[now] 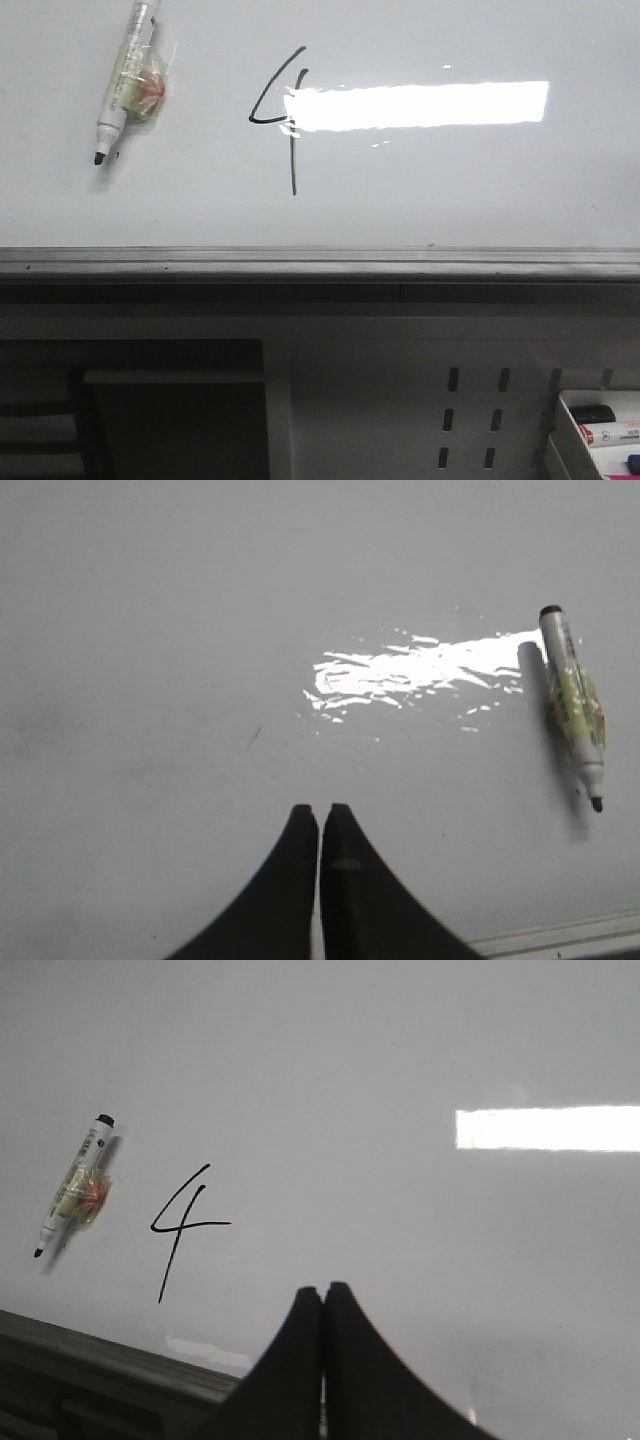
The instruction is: Write number 4 on whiteboard
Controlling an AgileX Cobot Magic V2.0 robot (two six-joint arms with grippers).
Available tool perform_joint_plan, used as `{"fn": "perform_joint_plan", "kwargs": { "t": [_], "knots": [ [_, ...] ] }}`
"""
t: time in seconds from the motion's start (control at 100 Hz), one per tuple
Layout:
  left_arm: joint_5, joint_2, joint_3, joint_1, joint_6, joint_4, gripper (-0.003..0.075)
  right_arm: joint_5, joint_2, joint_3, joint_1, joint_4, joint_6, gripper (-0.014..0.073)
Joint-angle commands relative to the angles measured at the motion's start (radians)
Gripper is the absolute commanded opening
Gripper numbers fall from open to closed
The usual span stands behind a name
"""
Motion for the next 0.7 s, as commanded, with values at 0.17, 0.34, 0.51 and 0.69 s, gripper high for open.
{"fn": "perform_joint_plan", "kwargs": {
  "t": [0.17, 0.34, 0.51, 0.69],
  "knots": [
    [-0.010, -0.044, 0.032, 0.014, -0.044, 0.010, -0.0020, -0.035, 0.012, -0.026, -0.004, 0.022, -0.008, -0.0064],
    [0.019, -0.042, 0.032, 0.014, -0.044, 0.010, -0.0020, -0.036, 0.012, -0.026, -0.004, 0.022, -0.008, -0.0064],
    [0.051, -0.041, 0.030, 0.014, -0.044, 0.006, -0.0020, -0.036, 0.012, -0.026, -0.004, 0.022, -0.008, -0.0064],
    [0.051, -0.041, 0.030, 0.014, -0.044, 0.006, -0.0020, -0.036, 0.012, -0.026, -0.004, 0.022, -0.008, -0.0064]
  ]
}}
